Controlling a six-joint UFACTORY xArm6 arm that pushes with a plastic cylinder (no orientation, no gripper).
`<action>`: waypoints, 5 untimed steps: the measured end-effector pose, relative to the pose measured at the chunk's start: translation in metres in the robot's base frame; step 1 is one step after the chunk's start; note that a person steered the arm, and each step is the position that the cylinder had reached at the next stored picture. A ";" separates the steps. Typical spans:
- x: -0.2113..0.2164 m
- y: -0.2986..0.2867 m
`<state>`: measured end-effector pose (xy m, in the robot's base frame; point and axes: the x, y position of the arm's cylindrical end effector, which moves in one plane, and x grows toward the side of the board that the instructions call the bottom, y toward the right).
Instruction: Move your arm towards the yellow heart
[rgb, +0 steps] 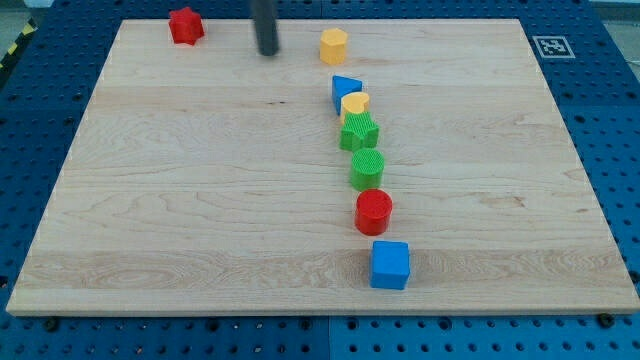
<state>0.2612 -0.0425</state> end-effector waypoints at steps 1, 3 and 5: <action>0.018 0.087; 0.101 0.194; 0.113 0.138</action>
<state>0.3738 0.0959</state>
